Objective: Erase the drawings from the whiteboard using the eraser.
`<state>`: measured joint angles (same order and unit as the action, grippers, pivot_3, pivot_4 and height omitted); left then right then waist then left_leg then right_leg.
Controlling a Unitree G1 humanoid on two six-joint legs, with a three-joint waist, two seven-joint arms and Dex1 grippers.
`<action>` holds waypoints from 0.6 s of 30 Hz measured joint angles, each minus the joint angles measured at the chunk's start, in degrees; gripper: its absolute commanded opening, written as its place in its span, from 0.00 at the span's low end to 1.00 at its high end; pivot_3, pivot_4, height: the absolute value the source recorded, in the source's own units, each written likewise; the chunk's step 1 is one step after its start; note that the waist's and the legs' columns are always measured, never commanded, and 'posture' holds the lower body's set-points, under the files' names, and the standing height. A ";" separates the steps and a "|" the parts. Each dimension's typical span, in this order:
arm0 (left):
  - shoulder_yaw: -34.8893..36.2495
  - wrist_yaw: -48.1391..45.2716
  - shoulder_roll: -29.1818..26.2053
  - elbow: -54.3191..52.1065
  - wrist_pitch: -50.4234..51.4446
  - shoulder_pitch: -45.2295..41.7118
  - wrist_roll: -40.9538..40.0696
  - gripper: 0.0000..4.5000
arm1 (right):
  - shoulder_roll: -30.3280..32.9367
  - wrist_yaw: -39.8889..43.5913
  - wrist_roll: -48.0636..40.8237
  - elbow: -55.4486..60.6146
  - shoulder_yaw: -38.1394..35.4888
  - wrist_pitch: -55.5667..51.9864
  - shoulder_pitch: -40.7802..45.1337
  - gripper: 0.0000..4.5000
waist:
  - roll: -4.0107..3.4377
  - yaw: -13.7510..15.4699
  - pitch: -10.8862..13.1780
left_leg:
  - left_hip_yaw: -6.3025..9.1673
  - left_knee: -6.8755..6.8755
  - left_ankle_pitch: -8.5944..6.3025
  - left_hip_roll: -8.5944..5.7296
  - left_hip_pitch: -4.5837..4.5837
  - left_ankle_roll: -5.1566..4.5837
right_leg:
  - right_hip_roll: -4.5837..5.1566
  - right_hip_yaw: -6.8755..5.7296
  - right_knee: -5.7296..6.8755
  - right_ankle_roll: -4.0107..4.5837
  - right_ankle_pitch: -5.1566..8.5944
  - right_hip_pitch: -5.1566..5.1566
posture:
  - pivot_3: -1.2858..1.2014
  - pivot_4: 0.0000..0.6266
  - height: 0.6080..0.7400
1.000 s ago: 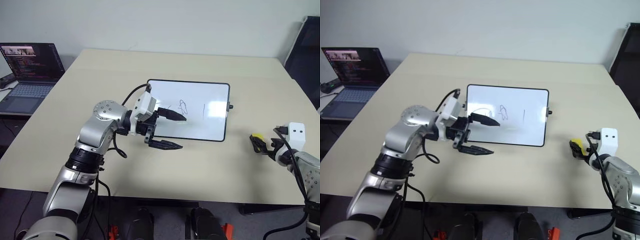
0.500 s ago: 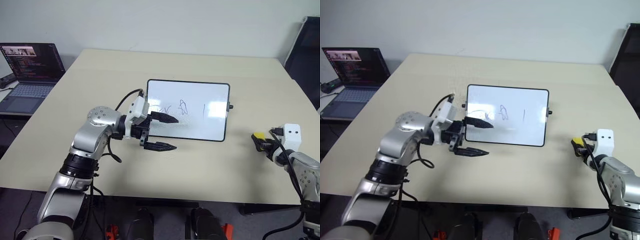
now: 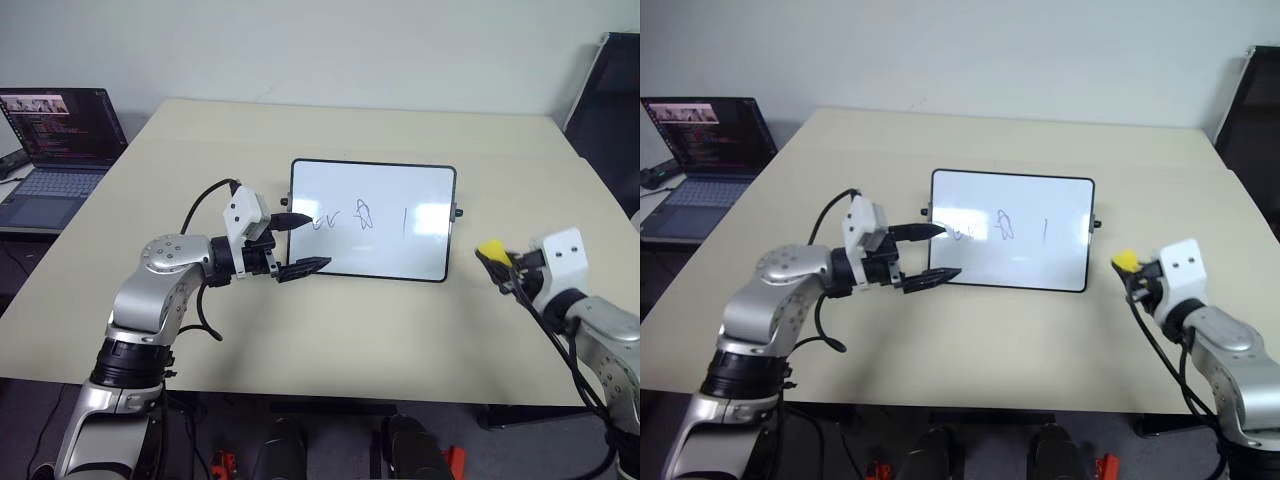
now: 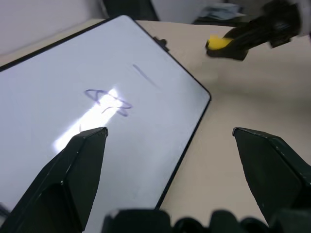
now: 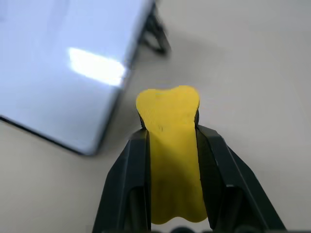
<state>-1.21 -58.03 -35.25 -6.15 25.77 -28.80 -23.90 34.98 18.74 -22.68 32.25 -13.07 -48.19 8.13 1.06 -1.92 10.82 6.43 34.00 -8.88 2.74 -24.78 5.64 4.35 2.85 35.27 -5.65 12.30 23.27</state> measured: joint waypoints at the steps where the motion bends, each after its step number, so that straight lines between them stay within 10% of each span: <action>1: 0.03 0.14 -0.05 -0.64 0.93 -0.01 -0.34 1.00 | 0.04 0.44 0.10 0.23 1.85 0.09 1.63 0.21 | 0.00 0.02 0.00 | 0.00 0.01 0.00 0.00 0.00 0.00 | 0.00 0.00 0.00 0.01 0.00 0.00 | 0.52 0.24 1.00; 18: -2.26 -1.51 -0.34 1.15 3.85 -4.28 -0.79 1.00 | -2.03 4.00 21.01 -30.88 23.56 20.83 25.62 0.21 | 0.01 -0.20 0.00 | -0.06 -0.03 0.02 0.00 0.01 0.00 | 0.00 -0.02 0.11 0.02 0.10 0.02 | 0.52 0.24 1.00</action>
<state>-3.47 -59.54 -35.59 -5.00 29.62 -33.09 -24.68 32.95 22.74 -1.67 1.37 10.49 -27.37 33.75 1.07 -2.12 10.81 6.37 33.97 -8.87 2.75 -24.77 5.63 4.34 2.83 35.38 -5.63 12.41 23.28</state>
